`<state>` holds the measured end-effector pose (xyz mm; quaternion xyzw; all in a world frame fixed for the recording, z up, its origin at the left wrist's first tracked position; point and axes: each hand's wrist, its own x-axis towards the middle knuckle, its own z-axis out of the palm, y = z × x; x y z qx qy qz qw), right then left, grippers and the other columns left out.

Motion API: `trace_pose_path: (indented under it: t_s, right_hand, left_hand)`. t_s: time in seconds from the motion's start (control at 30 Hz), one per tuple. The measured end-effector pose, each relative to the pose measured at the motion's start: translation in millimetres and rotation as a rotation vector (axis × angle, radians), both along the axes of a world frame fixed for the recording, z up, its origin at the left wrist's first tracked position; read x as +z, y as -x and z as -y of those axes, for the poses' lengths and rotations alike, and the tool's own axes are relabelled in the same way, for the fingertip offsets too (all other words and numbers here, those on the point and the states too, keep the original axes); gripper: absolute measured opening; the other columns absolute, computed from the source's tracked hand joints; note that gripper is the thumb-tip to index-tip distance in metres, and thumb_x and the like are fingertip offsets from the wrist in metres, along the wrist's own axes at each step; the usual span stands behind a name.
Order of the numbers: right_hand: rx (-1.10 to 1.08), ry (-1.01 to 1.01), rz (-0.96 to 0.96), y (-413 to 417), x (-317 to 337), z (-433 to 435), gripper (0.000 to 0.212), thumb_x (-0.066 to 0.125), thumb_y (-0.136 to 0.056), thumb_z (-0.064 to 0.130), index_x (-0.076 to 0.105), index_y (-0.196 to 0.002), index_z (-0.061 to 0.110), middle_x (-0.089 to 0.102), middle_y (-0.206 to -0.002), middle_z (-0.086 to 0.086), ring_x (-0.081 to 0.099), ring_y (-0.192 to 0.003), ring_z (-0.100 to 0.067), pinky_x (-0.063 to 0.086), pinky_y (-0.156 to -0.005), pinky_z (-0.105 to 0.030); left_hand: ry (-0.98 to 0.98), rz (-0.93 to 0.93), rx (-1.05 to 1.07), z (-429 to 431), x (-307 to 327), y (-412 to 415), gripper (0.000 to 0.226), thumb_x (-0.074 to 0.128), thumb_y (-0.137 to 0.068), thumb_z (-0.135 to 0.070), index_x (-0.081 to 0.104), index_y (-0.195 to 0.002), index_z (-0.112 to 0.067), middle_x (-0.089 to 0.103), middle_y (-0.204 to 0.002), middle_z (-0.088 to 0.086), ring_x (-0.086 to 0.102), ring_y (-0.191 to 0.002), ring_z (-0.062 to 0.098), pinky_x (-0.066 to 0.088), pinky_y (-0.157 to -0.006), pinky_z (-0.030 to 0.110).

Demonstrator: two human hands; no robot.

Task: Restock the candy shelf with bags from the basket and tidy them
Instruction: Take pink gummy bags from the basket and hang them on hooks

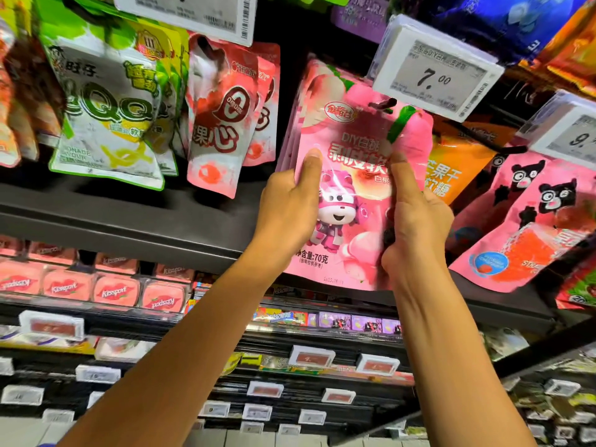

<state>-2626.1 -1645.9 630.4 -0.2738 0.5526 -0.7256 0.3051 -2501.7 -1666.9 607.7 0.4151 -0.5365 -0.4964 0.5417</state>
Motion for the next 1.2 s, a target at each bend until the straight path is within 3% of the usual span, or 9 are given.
trace_pose_path:
  t_s: [0.2, 0.27, 0.4, 0.5, 0.7, 0.8, 0.9, 1.0, 1.2]
  right_hand:
    - [-0.039, -0.074, -0.073, 4.6, -2.3, 20.6, 0.046, 0.084, -0.068, 0.049, 0.050, -0.069, 0.018, 0.046, -0.076, -0.012, 0.041, -0.068, -0.023, 0.038, -0.061, -0.038]
    - [-0.049, -0.069, -0.091, 5.2, -5.5, 28.8, 0.052, 0.083, -0.066, 0.054, 0.043, -0.061, 0.022, 0.042, -0.072, -0.010, 0.037, -0.067, -0.022, 0.034, -0.061, -0.037]
    - [-0.124, -0.090, -0.152, 3.7, -16.5, 38.7, 0.067, 0.077, -0.061, 0.069, 0.031, -0.047, 0.023, 0.028, -0.050, 0.007, 0.026, -0.054, -0.014, 0.026, -0.061, -0.036]
    - [-0.134, -0.100, -0.179, 2.7, -22.1, 38.7, 0.073, 0.074, -0.060, 0.074, 0.027, -0.044, 0.022, 0.022, -0.049, 0.009, 0.020, -0.052, -0.012, 0.022, -0.062, -0.038]
    - [-0.087, 0.090, -0.221, 11.0, -42.8, 23.8, 0.059, 0.073, -0.083, 0.043, 0.026, -0.052, 0.024, 0.023, -0.047, 0.014, 0.020, -0.049, -0.005, 0.022, -0.045, -0.020]
    - [-0.091, 0.110, -0.318, 11.7, -59.0, 9.7, 0.047, 0.069, -0.088, 0.035, 0.037, -0.056, 0.023, 0.032, -0.049, 0.017, 0.027, -0.051, 0.000, 0.025, -0.049, -0.015]
    - [-0.148, 0.096, -0.428, 10.5, -73.2, -3.9, 0.021, 0.071, -0.087, 0.035, 0.059, -0.082, 0.019, 0.056, -0.070, 0.014, 0.047, -0.061, 0.005, 0.039, -0.066, -0.012]
    - [-0.288, 0.146, -0.470, -1.1, -83.9, -24.8, 0.027, 0.074, -0.085, 0.028, 0.055, -0.099, 0.015, 0.056, -0.084, 0.010, 0.050, -0.071, -0.005, 0.043, -0.073, -0.017]
    - [-0.286, 0.089, -0.478, -63.1, -134.2, -70.2, 0.012, 0.063, -0.087, 0.008, 0.053, -0.092, 0.006, 0.053, -0.080, 0.007, 0.045, -0.064, 0.008, 0.039, -0.068, -0.013]
  left_hand:
    - [0.013, 0.024, 0.091, 13.1, -2.2, 4.0, 0.056, 0.040, -0.100, -0.048, 0.056, -0.070, -0.003, 0.048, -0.069, 0.012, 0.046, -0.063, 0.016, 0.032, -0.056, 0.026]
    - [0.026, 0.046, 0.128, 18.7, -3.8, 4.8, 0.053, 0.041, -0.100, -0.046, 0.046, -0.063, -0.009, 0.044, -0.063, 0.011, 0.042, -0.058, 0.015, 0.028, -0.050, 0.027]
    - [0.005, 0.115, 0.156, 31.2, -12.0, 5.4, 0.056, 0.041, -0.097, -0.056, 0.043, -0.061, -0.014, 0.049, -0.062, 0.008, 0.050, -0.062, 0.024, 0.036, -0.062, 0.032]
    - [0.050, 0.185, 0.213, 32.9, -17.7, 3.9, 0.061, 0.044, -0.095, -0.058, 0.028, -0.052, -0.017, 0.033, -0.047, -0.004, 0.034, -0.048, 0.014, 0.025, -0.053, 0.030]
    - [0.204, 0.255, 0.254, 26.2, -28.9, -6.1, 0.051, 0.059, -0.091, -0.049, 0.036, -0.057, -0.018, 0.036, -0.051, -0.005, 0.031, -0.049, 0.009, 0.027, -0.050, 0.027]
    - [0.202, 0.197, 0.258, 20.0, -38.1, -15.6, 0.031, 0.067, -0.089, -0.037, 0.057, -0.074, -0.012, 0.050, -0.063, -0.002, 0.043, -0.057, 0.010, 0.041, -0.056, 0.023]
    - [0.199, 0.134, 0.245, 7.5, -47.2, -26.9, 0.019, 0.074, -0.085, -0.023, 0.061, -0.080, -0.010, 0.051, -0.065, -0.001, 0.040, -0.053, 0.003, 0.040, -0.054, 0.014]
    - [0.190, 0.120, 0.240, -10.1, -55.8, -40.0, 0.014, 0.075, -0.084, -0.013, 0.062, -0.080, -0.009, 0.052, -0.064, 0.001, 0.039, -0.054, 0.004, 0.039, -0.055, 0.016]
    - [0.146, 0.124, 0.097, -51.6, -97.3, -88.9, 0.014, 0.071, -0.084, -0.004, 0.061, -0.077, -0.007, 0.055, -0.066, 0.005, 0.044, -0.057, 0.008, 0.039, -0.054, 0.019]
